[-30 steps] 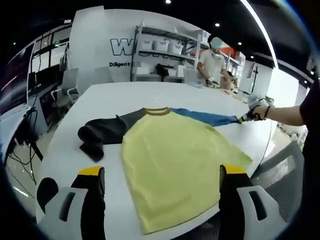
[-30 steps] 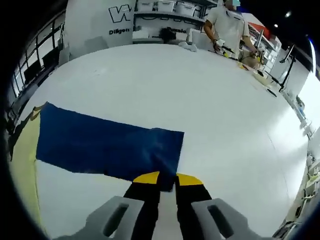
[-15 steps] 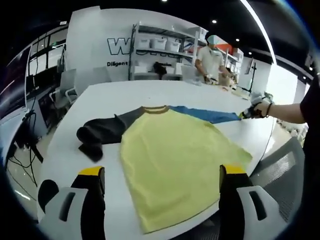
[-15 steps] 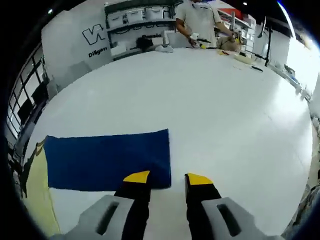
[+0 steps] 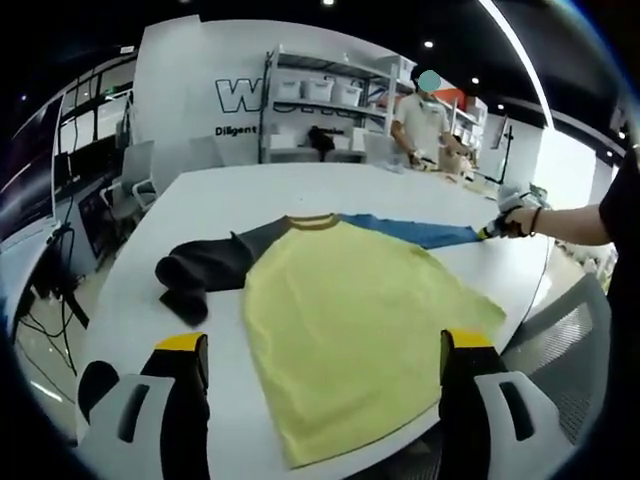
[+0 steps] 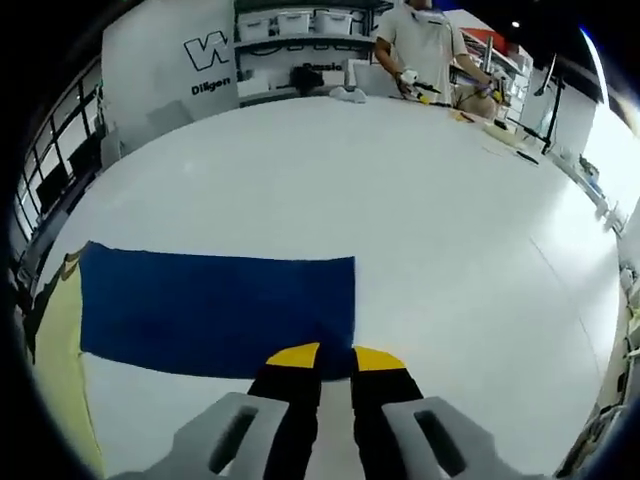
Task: Fold the garment on the visible template until the final outline fits inside the template.
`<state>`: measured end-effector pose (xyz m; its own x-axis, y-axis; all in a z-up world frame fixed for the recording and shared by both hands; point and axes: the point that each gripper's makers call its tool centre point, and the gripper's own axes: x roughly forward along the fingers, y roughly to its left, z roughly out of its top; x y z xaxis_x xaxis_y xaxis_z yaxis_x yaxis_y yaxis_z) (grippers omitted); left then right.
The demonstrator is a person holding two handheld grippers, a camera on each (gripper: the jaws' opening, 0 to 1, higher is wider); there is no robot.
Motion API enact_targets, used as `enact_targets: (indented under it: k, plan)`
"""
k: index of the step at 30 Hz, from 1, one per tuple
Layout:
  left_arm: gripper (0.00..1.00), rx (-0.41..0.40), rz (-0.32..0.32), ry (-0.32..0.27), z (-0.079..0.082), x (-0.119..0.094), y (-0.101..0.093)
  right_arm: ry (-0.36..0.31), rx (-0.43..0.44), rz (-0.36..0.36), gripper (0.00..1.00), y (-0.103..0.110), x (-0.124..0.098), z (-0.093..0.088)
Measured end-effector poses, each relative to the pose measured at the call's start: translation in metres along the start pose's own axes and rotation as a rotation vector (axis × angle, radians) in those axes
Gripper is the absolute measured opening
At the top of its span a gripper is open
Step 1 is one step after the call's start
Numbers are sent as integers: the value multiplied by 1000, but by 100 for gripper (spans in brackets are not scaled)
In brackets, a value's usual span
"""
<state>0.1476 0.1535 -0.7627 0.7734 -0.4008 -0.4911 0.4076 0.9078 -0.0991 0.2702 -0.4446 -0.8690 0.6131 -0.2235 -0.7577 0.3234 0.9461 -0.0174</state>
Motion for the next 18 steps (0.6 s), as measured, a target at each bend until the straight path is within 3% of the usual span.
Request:
enact_targets:
  k: [6, 12, 18]
  plan:
    - [95, 2, -1, -12, 2, 0, 0, 1, 90, 60, 0, 5, -5, 1]
    - [97, -5, -2, -13, 1, 0, 1, -13, 109, 74, 0, 3, -7, 9]
    - [98, -4, -7, -2, 0, 0, -2, -68, 100, 116, 0, 17, -16, 32]
